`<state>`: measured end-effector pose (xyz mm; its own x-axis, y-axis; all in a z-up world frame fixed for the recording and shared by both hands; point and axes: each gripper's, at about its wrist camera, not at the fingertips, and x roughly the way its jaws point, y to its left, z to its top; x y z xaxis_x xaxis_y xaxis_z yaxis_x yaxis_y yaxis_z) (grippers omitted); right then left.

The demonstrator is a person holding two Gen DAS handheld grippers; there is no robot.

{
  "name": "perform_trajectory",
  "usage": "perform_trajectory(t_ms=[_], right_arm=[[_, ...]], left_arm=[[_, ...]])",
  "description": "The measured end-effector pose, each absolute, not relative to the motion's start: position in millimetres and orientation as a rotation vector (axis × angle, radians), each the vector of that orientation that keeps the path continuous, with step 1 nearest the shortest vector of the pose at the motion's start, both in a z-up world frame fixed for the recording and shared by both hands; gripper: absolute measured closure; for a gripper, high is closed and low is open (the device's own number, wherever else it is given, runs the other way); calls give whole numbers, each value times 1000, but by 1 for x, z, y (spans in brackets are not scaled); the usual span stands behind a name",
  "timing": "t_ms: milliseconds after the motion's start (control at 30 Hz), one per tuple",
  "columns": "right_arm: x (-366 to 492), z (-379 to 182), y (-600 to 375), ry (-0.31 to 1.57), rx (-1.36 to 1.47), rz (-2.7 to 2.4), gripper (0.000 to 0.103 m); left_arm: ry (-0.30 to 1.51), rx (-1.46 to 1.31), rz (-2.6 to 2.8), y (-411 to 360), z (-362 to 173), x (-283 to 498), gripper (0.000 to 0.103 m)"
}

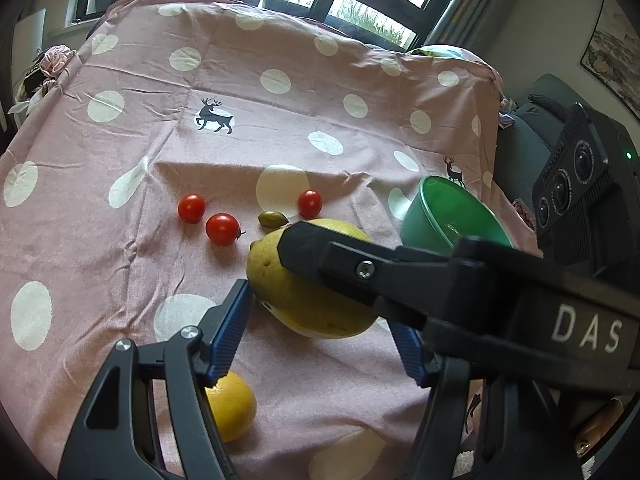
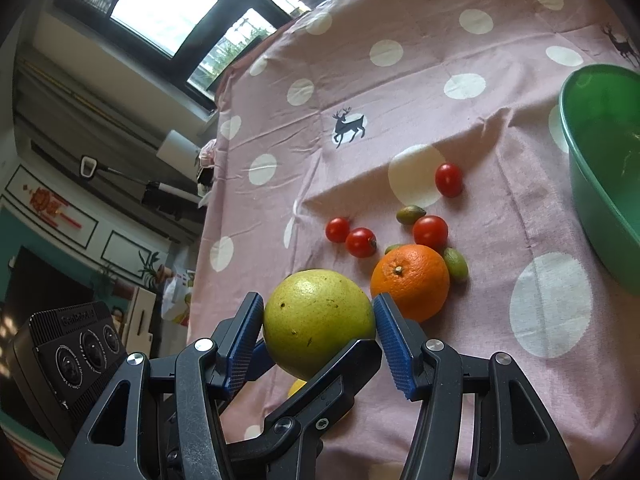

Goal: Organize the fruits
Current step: 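Carry the held pear with the right gripper toward the green bowl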

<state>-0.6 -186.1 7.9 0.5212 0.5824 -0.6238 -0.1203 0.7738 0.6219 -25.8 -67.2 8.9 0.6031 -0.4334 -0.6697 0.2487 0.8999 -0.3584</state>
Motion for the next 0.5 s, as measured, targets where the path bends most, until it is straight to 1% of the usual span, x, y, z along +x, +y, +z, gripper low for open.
perform_trajectory(t_ms=[500], right_arm=[[1, 13, -195, 921, 562, 433, 43]], left_arm=[[826, -231, -418, -74, 13, -22, 37]])
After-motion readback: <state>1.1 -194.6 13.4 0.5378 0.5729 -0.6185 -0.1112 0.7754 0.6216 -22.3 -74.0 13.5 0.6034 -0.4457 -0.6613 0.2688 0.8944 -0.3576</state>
